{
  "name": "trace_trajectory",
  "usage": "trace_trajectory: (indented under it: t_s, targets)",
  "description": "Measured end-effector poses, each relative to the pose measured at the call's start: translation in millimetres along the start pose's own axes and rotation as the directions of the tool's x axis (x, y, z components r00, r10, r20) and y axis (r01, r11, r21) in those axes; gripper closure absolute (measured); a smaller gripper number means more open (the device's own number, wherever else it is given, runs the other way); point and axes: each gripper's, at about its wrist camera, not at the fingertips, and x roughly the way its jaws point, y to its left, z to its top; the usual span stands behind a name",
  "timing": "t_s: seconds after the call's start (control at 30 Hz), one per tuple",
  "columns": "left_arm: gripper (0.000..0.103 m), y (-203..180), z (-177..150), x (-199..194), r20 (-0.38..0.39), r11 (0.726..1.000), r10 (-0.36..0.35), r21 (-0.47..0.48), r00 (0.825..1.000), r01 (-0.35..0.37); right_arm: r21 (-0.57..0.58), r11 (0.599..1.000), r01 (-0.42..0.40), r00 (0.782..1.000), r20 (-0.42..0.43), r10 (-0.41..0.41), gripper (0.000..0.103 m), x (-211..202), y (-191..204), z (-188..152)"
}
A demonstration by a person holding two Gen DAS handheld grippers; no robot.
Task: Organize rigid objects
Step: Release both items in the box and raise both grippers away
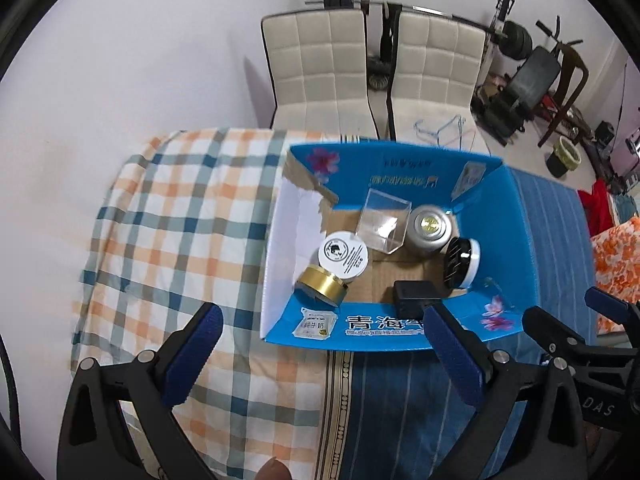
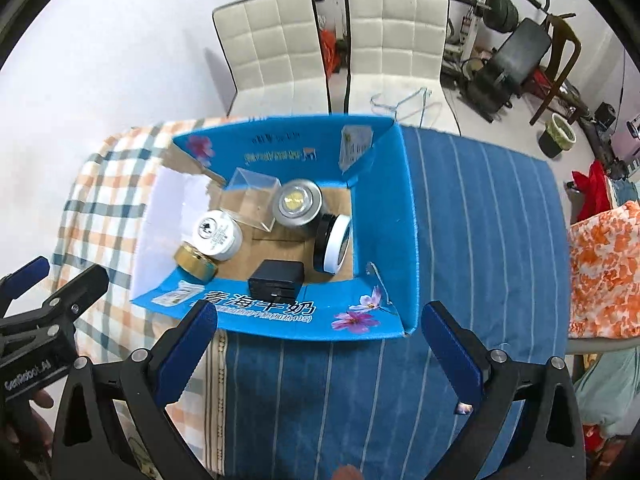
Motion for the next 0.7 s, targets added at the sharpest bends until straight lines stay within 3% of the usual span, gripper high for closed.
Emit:
trace_trajectory:
  t_s: [0.3,0.7]
  targets:
    - [0.0,-5.4,-5.1,-55.3,0.073,1.0,-0.013,-0.012,0.997,0.014,-0.002,1.0,-0.02,0.996,0.084,0.02,0.0,-75.1,-8.0,-13.0]
    - [0.0,-18.4,-13.2,-87.3,0.114,1.0,-0.021,-0.008,0.993,0.022,0.014,0.999,-0.052,0.99,0.129,0.05,0.0,-114.4,-23.8,-24.6]
